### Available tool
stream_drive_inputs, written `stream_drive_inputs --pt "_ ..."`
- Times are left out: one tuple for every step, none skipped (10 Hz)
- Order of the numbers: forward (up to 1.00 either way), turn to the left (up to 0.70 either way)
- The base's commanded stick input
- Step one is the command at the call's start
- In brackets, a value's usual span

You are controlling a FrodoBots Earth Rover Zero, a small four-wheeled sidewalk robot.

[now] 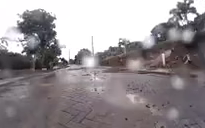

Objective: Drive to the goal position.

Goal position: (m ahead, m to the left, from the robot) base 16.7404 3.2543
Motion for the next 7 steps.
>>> stream_drive_inputs --pt "0.00 0.00" --pt "0.00 0.00" --pt "0.00 0.00" --pt "0.00 0.36" --pt "0.00 0.45" --pt "0.68 0.31" --pt "0.85 0.27"
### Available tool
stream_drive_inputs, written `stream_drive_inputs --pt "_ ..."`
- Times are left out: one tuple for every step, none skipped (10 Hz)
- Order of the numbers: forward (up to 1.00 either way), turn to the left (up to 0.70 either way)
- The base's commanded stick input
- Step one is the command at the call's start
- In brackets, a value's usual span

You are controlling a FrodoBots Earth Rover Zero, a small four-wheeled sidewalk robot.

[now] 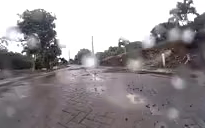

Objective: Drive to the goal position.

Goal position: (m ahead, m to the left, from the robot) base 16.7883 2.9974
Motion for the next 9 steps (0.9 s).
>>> stream_drive_inputs --pt "0.85 0.27" --pt "0.85 0.00" --pt "0.85 0.00" --pt "0.85 0.00" --pt "0.85 0.00" --pt "0.85 0.00" --pt "0.85 0.00" --pt "0.85 0.00" --pt "0.85 0.00"
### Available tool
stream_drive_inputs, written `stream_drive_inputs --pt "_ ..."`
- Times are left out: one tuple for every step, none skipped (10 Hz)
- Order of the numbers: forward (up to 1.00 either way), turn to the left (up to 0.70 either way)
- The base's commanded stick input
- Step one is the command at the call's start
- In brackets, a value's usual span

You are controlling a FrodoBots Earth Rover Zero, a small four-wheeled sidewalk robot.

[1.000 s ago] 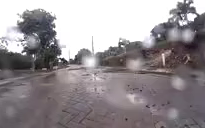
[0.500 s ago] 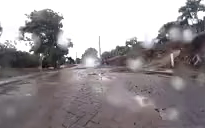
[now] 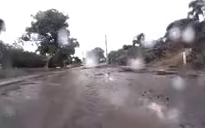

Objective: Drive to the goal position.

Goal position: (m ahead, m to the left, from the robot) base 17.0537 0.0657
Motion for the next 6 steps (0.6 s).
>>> stream_drive_inputs --pt "0.85 0.07" --pt "0.85 0.22" --pt "0.85 0.00" --pt "0.85 0.00" --pt "0.85 0.00" --pt "0.85 0.00"
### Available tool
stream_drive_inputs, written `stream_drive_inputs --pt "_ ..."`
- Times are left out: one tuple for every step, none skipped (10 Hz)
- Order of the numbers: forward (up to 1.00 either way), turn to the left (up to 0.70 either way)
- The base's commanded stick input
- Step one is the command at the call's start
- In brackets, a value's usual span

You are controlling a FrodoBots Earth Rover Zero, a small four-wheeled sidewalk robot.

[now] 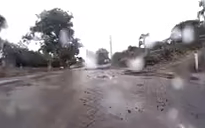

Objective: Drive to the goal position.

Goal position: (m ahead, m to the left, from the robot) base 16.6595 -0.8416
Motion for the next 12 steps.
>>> stream_drive_inputs --pt "0.85 0.00" --pt "0.85 0.00" --pt "0.85 0.00" --pt "0.85 0.00" --pt "0.85 0.00" --pt "0.85 0.00" --pt "0.85 0.00" --pt "0.85 0.00" --pt "0.85 0.00" --pt "0.85 0.00" --pt "0.85 0.00" --pt "0.85 0.00"
